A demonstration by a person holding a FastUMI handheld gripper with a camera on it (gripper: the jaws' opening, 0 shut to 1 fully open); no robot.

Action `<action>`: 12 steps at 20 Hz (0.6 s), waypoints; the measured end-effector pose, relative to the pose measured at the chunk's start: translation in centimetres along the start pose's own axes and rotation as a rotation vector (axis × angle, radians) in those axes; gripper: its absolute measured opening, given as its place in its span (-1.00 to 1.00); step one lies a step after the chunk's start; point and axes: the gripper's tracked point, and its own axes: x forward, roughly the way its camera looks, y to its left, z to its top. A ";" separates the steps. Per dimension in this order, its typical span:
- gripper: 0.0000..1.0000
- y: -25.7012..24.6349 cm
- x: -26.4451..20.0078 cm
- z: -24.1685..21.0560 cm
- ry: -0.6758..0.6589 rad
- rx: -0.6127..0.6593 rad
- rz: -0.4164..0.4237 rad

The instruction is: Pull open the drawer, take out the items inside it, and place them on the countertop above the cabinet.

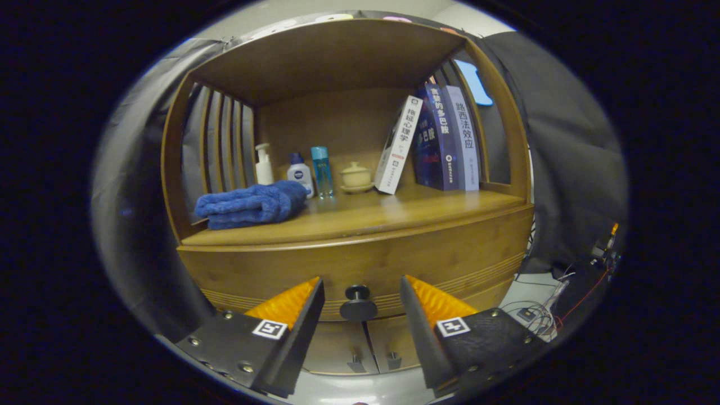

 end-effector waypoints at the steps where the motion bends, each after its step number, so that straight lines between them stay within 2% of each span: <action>1: 0.51 0.0 0.5 -0.3 0.009 -0.003 0.001; 3: 0.50 0.2 1.5 -1.3 0.040 -0.002 0.011; 5: 0.31 0.2 2.3 -2.3 0.071 -0.022 0.006; 6: 0.31 0.0 2.4 -2.5 0.074 -0.030 -0.009; 8: -0.08 0.0 3.3 -2.9 0.089 -0.032 -0.012; 12: -0.23 0.1 3.2 -2.9 0.094 -0.035 -0.004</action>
